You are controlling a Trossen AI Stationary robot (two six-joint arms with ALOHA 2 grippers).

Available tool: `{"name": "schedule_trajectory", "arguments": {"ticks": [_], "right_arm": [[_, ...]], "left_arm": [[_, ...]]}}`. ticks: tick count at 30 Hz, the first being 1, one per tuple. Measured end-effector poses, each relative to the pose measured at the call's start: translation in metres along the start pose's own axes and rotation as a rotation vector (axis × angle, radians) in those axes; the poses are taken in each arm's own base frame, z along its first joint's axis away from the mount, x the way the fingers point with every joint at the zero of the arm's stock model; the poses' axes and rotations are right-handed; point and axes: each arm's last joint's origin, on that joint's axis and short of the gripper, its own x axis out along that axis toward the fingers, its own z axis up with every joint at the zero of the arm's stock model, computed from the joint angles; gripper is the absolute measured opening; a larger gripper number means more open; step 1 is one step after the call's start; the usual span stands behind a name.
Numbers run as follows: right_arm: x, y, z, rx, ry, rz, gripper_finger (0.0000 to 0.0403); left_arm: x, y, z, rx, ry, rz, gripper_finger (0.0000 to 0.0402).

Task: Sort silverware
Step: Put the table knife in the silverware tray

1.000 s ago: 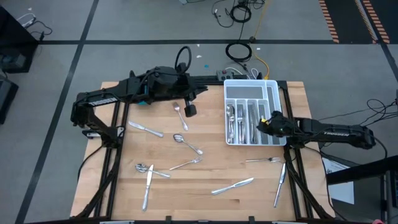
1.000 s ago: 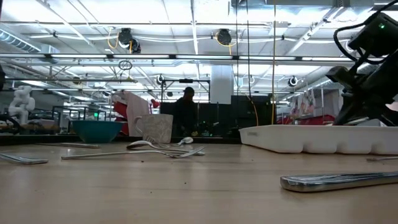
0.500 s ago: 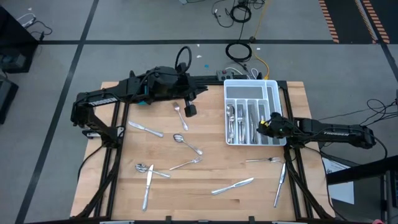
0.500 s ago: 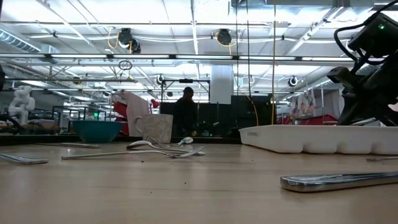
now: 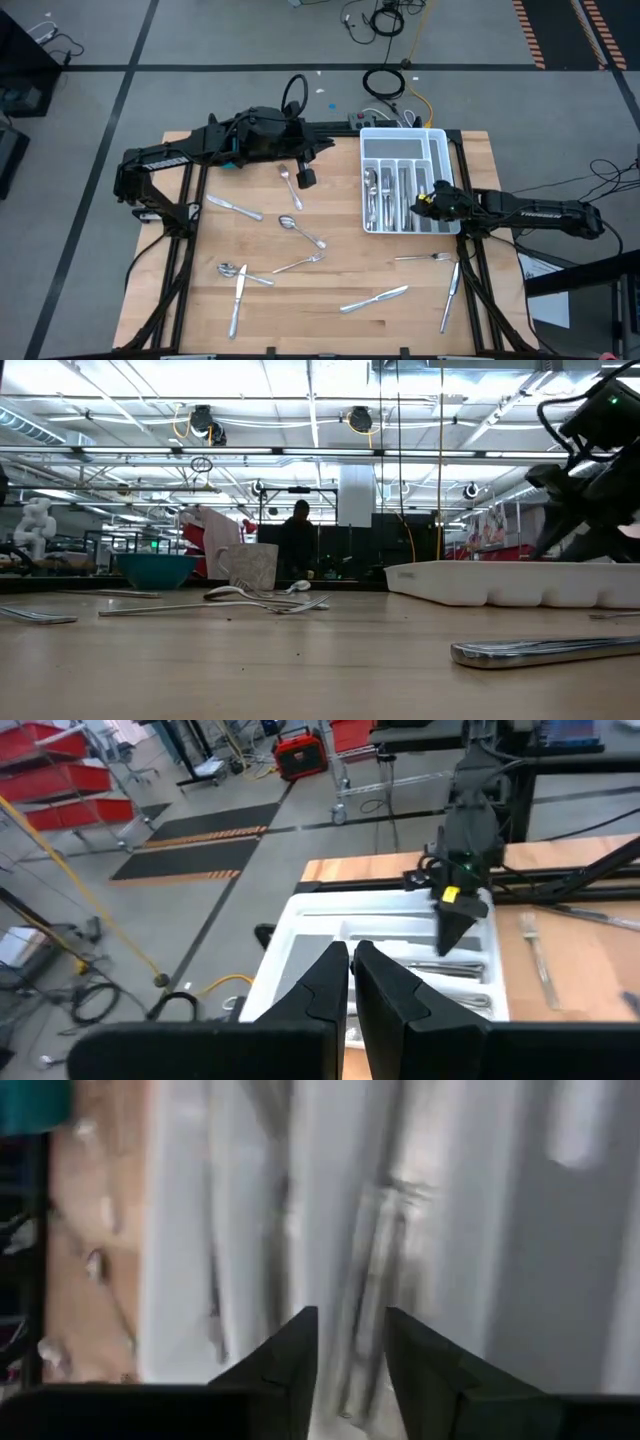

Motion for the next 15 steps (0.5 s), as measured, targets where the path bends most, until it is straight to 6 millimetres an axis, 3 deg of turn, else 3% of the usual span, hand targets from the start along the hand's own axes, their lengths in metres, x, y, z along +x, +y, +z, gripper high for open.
{"name": "schedule_trajectory", "arguments": {"ticks": [4,9,15], "right_arm": [[-0.007,0.027,0.007,-0.138,-0.076,0.246,0.0126],[-0.045,0.072,0.023,-0.36,-0.249,0.524,0.013],[-0.095,0.103,0.038,-0.638,-0.342,0.515,0.013]], "left_arm": [[-0.006,-0.006,-0.003,0.012,0.032,-0.107,0.003],[-0.021,-0.012,-0.019,0.03,0.192,-0.276,0.003],[-0.031,-0.021,-0.048,0.002,0.425,-0.433,0.0027]]}}
